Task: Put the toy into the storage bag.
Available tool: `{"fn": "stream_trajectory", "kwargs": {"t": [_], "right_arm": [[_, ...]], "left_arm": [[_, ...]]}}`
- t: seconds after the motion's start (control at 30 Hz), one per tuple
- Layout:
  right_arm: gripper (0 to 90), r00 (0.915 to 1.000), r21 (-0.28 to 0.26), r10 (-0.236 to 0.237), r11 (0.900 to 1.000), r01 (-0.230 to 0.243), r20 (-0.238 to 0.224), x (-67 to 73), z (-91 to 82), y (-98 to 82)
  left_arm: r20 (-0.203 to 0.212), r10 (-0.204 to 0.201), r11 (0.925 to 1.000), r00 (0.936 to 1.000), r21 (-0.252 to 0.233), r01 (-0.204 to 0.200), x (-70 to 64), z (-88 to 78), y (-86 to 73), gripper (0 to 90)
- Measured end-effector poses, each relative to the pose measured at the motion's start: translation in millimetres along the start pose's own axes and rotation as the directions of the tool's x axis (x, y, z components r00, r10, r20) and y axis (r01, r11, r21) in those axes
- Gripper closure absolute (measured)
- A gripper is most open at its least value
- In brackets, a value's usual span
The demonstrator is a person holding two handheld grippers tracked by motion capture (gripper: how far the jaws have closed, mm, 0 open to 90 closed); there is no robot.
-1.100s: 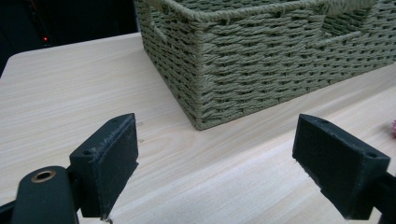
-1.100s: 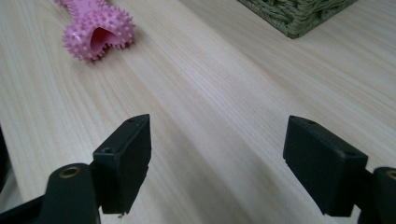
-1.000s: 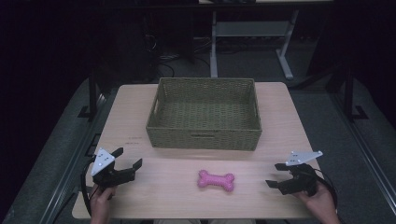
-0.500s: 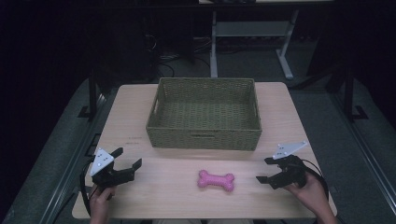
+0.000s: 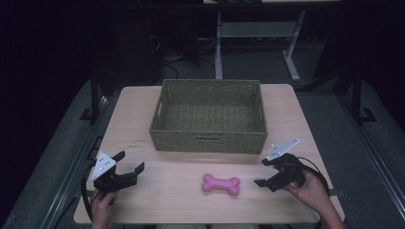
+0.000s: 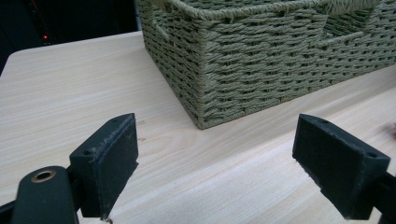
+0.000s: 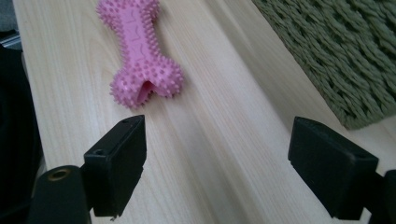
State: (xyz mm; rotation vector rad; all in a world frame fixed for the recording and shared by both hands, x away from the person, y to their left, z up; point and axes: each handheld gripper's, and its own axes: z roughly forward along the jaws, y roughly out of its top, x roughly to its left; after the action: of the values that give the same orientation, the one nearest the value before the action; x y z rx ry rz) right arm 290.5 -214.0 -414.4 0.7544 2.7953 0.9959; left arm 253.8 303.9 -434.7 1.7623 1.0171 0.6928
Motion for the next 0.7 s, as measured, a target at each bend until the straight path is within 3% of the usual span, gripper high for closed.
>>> {"fn": "stream_trajectory", "kwargs": {"t": [0.4, 0.7], "right_arm": [[18.3, 0.9979, 0.023, -0.058, 0.998, 0.059, -0.028, 12.7, 7.0, 19.7], [18.3, 0.9911, 0.042, -0.115, 0.992, 0.118, -0.067, 19.8, 16.1, 37.5]], "left_arm": [[-0.001, 0.001, 1.0000, 1.0000, -0.003, -0.001, -0.4, -0.5, 0.0, 13.8], [-0.011, 0.001, 1.0000, 0.9999, -0.005, -0.001, 0.1, -1.1, -0.3, 13.8]]}}
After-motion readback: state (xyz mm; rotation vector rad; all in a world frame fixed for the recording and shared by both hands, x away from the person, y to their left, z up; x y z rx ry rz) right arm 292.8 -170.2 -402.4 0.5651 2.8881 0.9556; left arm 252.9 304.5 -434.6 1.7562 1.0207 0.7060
